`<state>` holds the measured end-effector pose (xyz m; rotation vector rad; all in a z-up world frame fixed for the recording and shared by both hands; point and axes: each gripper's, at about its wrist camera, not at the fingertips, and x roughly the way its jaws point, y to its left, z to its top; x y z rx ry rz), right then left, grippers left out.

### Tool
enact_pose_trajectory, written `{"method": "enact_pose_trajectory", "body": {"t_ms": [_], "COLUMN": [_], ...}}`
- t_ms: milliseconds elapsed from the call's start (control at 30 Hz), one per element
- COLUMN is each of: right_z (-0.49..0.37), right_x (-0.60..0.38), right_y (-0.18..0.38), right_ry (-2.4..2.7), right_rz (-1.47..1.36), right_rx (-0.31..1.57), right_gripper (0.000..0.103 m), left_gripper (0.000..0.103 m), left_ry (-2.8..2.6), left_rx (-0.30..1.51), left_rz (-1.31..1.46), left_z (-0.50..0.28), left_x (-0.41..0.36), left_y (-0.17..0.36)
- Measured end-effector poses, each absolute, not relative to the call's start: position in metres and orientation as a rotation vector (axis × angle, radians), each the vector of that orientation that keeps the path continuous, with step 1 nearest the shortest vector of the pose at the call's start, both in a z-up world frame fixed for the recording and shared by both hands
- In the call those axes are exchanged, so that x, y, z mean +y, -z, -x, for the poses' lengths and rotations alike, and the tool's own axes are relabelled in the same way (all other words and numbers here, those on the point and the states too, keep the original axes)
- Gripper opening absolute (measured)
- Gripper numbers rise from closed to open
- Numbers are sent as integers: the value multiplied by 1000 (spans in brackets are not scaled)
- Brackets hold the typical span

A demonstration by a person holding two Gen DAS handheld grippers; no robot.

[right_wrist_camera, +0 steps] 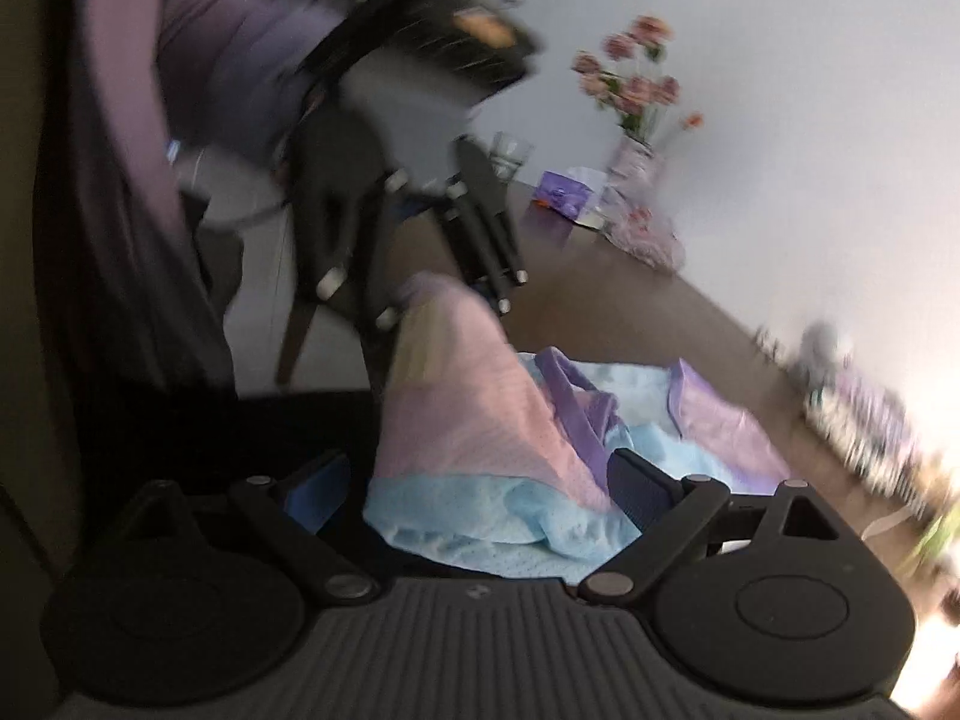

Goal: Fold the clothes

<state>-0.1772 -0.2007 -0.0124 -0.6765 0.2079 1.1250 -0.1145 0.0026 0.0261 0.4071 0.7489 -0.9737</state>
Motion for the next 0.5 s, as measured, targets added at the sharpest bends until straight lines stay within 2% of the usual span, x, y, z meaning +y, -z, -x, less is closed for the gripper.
{"method": "enact_pose_trajectory", "body": {"t_ms": [33,67,133,233,267,300,367,433,500], "right_z": [176,175,163,151,147,144,137,129,119], "right_x": [-197,-194,-197,-207,-210,-214,-220,-229,-240], "right_y": [15,18,15,8,6,4,0,-3,-6], "right_ry": [-1129,-1135,-1182,-1238,-1260,-1278,-1312,-1353,-1411], "right_rz": [696,714,639,519,473,432,349,260,139], "right_rx": [201,196,276,360,390,420,478,520,558], "right_gripper": [81,62,55,36,25,19,13,11,10], "left_gripper": [44,42,42,42,40,39,40,53,57], "left_ry": [979,984,994,1022,1029,1037,1041,1036,1031], "left_rx": [763,776,782,775,774,773,738,676,615], "left_rz": [-387,-368,-361,-372,-385,-397,-414,-424,-432], "left_z": [113,111,114,125,128,132,140,150,159], "left_x": [4,6,7,7,6,6,7,11,15], "left_y": [-27,-28,-29,-29,-31,-32,-36,-40,-44]}}
